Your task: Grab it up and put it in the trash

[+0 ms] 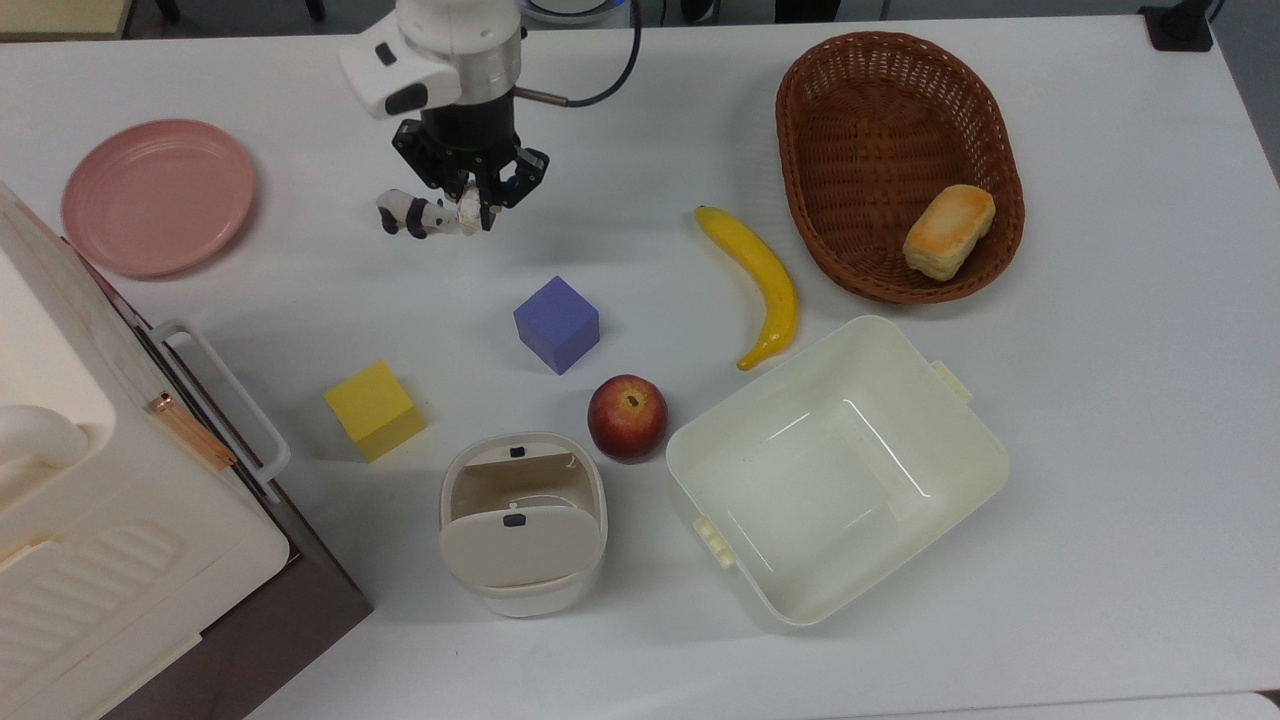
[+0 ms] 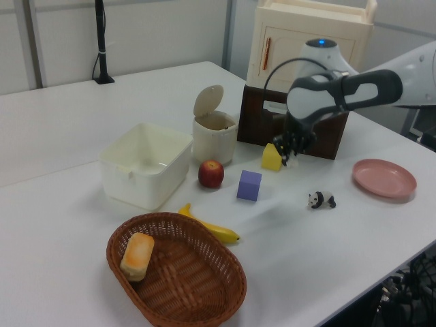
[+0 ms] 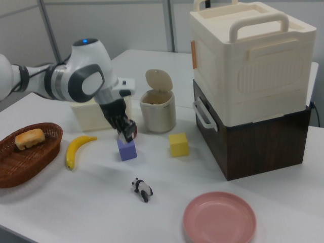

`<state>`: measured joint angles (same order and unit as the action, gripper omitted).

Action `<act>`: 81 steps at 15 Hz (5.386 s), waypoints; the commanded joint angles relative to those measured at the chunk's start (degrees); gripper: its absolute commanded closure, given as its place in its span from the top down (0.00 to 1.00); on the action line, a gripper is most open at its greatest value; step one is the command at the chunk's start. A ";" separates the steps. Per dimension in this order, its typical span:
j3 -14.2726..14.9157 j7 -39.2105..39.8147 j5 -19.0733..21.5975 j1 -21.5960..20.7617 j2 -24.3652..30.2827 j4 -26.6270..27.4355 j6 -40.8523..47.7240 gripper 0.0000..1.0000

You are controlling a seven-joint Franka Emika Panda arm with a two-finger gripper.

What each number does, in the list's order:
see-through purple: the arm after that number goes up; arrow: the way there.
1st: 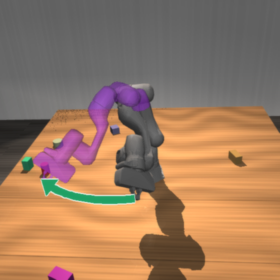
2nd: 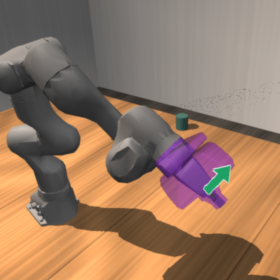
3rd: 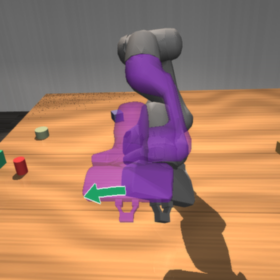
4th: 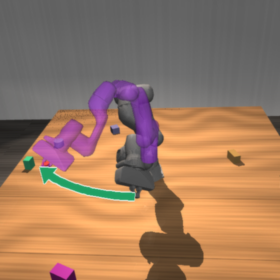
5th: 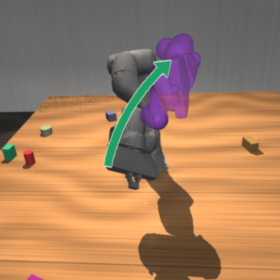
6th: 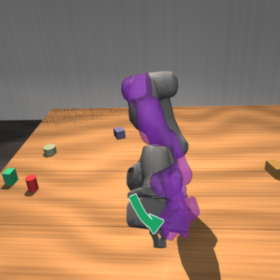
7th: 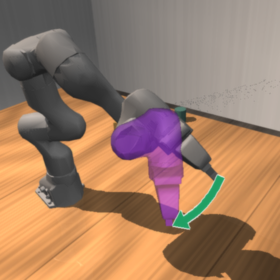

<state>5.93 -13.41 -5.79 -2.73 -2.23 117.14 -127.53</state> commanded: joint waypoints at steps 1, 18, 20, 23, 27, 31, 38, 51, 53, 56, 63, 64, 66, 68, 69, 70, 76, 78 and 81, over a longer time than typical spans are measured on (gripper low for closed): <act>0.22 -2.41 0.25 -1.40 -1.63 -7.25 -0.52 0.19; -5.74 -1.80 2.28 3.34 -22.90 -30.83 -14.74 0.19; -8.20 -0.31 2.10 5.10 -23.96 -30.92 -17.56 0.19; -8.83 1.90 2.10 5.11 -26.07 -32.67 -20.82 0.21; -9.36 3.21 1.66 5.28 -28.00 -33.38 -22.76 0.22; -10.32 3.22 1.48 6.07 -30.11 -33.82 -25.22 0.25; -12.26 3.48 0.43 7.74 -31.52 -34.52 -25.31 0.25; -12.52 2.95 -4.32 7.83 -31.61 -33.99 -25.31 1.00; -13.31 2.95 -4.32 7.92 -31.35 -33.99 -25.22 1.00; -13.49 2.43 -4.14 8.36 -28.73 -32.43 -24.78 1.00; -13.66 1.90 -3.62 10.03 -13.17 -22.74 -10.15 1.00; -13.66 1.98 -3.62 10.03 -11.41 -22.83 -6.01 1.00; -13.40 2.07 -3.79 9.85 -8.16 -22.75 3.03 1.00; -13.31 2.69 -4.14 9.68 -5.78 -22.83 12.09 1.00; -13.14 2.69 -3.97 9.42 -4.64 -22.83 15.00 1.00; -13.05 2.60 -3.62 9.24 -3.67 -22.75 17.90 1.00; -4.81 4.79 1.64 0.99 2.22 -21.69 31.37 1.00; -2.77 5.24 3.15 -0.08 2.75 -21.43 31.64 1.00; 0.65 5.32 4.12 -2.88 3.28 -21.43 31.73 1.00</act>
<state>2.25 -9.44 -3.22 -1.66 -1.27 93.06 -95.99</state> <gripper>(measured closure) 0.000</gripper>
